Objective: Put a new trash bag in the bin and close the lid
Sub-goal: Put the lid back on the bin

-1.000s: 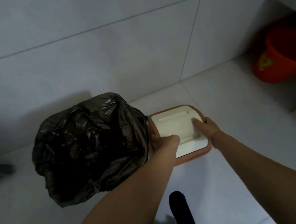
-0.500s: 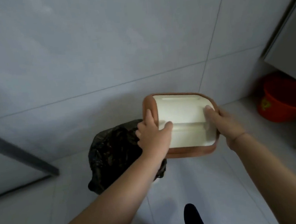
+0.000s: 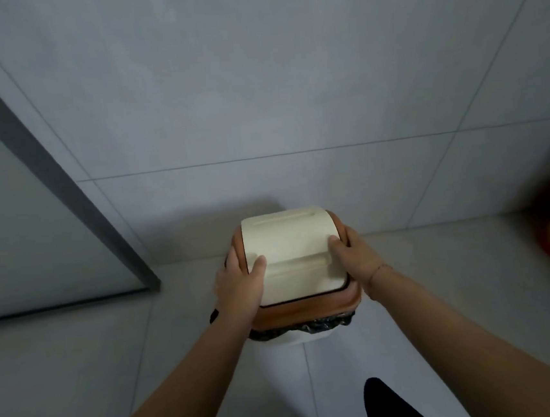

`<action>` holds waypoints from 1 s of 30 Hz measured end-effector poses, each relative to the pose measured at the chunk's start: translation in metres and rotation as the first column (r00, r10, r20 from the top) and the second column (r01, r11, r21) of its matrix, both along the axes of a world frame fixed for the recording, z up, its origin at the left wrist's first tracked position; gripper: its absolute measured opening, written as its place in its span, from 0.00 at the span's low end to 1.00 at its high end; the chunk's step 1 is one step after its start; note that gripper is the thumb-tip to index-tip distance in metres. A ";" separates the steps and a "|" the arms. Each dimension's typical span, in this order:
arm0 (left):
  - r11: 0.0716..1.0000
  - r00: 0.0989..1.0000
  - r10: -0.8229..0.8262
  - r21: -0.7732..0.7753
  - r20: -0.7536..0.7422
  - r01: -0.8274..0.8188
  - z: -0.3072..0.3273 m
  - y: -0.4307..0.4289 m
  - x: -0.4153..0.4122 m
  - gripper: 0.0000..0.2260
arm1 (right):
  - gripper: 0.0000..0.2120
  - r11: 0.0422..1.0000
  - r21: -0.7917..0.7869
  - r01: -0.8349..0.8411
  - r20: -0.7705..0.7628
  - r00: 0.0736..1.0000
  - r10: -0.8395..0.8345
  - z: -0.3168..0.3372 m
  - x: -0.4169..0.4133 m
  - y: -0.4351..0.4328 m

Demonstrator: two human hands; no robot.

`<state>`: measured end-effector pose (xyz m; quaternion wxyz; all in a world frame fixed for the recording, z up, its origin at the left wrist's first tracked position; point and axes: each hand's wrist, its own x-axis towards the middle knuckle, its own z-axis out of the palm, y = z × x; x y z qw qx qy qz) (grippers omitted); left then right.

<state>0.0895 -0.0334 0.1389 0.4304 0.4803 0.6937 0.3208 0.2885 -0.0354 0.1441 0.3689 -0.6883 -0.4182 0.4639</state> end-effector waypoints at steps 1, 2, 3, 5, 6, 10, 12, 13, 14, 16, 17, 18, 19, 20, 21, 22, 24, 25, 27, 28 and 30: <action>1.000 0.999 0.014 0.003 -0.034 -0.014 -0.003 0.002 0.002 0.27 | 0.23 1.000 0.000 0.002 -0.007 1.000 -0.002 -0.005 -0.001 -0.002; 1.000 0.998 0.023 0.002 -0.057 -0.023 -0.006 0.004 0.003 0.27 | 0.23 1.000 0.004 0.010 -0.015 1.000 -0.010 -0.009 0.000 -0.003; 1.000 0.997 0.028 -0.001 -0.070 -0.028 -0.009 0.006 0.005 0.27 | 0.23 1.000 0.011 0.017 -0.024 1.000 -0.017 -0.011 0.000 -0.004; 1.000 0.996 0.025 0.006 -0.089 -0.025 -0.016 0.007 0.006 0.27 | 0.23 1.000 0.010 0.029 -0.021 0.999 -0.029 -0.016 0.000 -0.003; 1.000 0.996 0.020 0.021 -0.090 -0.018 -0.020 0.006 0.004 0.26 | 0.23 0.999 0.007 0.036 -0.007 0.999 -0.036 -0.018 -0.001 -0.003; 0.999 0.999 -0.034 0.041 0.039 0.032 -0.035 0.000 -0.002 0.23 | 0.24 0.999 0.047 0.020 0.043 0.999 -0.022 -0.024 -0.003 -0.005; 0.998 0.996 -0.061 0.030 0.067 0.059 -0.040 -0.001 -0.004 0.24 | 0.24 0.998 0.068 -0.006 0.083 0.997 0.000 -0.026 -0.002 -0.007; 0.997 0.995 -0.072 0.032 0.069 0.070 -0.042 -0.001 -0.004 0.24 | 0.24 0.998 0.061 -0.005 0.098 0.995 -0.001 -0.028 -0.002 -0.007; 0.996 0.994 -0.085 0.037 0.068 0.083 -0.042 0.000 -0.005 0.24 | 0.24 0.999 0.045 0.003 0.108 0.994 -0.008 -0.030 -0.001 -0.007; 0.989 0.990 -0.133 0.064 0.054 0.130 -0.043 0.001 -0.006 0.25 | 0.24 1.000 0.006 0.017 0.128 0.992 -0.017 -0.033 0.000 -0.007; 0.985 0.987 -0.159 0.075 0.037 0.156 -0.044 0.002 -0.007 0.25 | 0.24 1.000 -0.006 0.013 0.135 0.991 -0.012 -0.034 0.000 -0.007; 0.984 0.986 -0.165 0.069 0.017 0.164 -0.045 0.003 -0.007 0.26 | 0.23 1.000 -0.009 0.006 0.138 0.990 -0.004 -0.035 -0.001 -0.007; 0.988 0.989 -0.148 0.044 0.003 0.148 -0.045 0.003 -0.007 0.25 | 0.23 1.000 -0.008 0.001 0.140 0.990 0.000 -0.035 -0.001 -0.007; 0.993 0.993 -0.120 0.013 -0.001 0.120 -0.045 0.003 -0.007 0.25 | 0.23 1.000 -0.008 0.002 0.142 0.990 -0.001 -0.035 -0.002 -0.008; 0.995 0.995 -0.097 -0.005 0.000 0.097 -0.046 0.002 -0.006 0.25 | 0.23 1.000 -0.010 0.009 0.145 0.989 -0.008 -0.036 -0.002 -0.008; 0.996 0.996 -0.087 -0.006 0.006 0.087 -0.045 0.001 -0.005 0.24 | 0.23 1.000 -0.008 0.016 0.147 0.989 -0.014 -0.036 -0.002 -0.008; 0.995 0.995 -0.093 0.021 0.021 0.092 -0.042 -0.003 -0.002 0.24 | 0.22 1.000 0.001 0.022 0.154 0.988 -0.022 -0.038 -0.004 -0.011; 0.993 0.993 -0.112 0.043 0.026 0.111 -0.040 -0.004 -0.002 0.25 | 0.22 1.000 0.002 0.026 0.153 0.988 -0.026 -0.038 -0.004 -0.012; 0.982 0.982 -0.175 0.078 0.068 0.170 -0.038 -0.005 -0.007 0.26 | 0.23 1.000 -0.023 0.001 0.119 0.993 0.002 -0.040 0.000 -0.013; 0.975 0.971 -0.213 0.086 0.106 0.204 -0.037 -0.005 -0.010 0.27 | 0.25 0.998 -0.049 -0.029 0.073 0.997 0.032 -0.040 0.003 -0.014; 0.956 0.940 -0.292 0.089 0.176 0.280 -0.029 0.002 -0.016 0.25 | 0.30 0.991 -0.101 -0.087 -0.056 0.995 0.082 -0.032 0.012 -0.009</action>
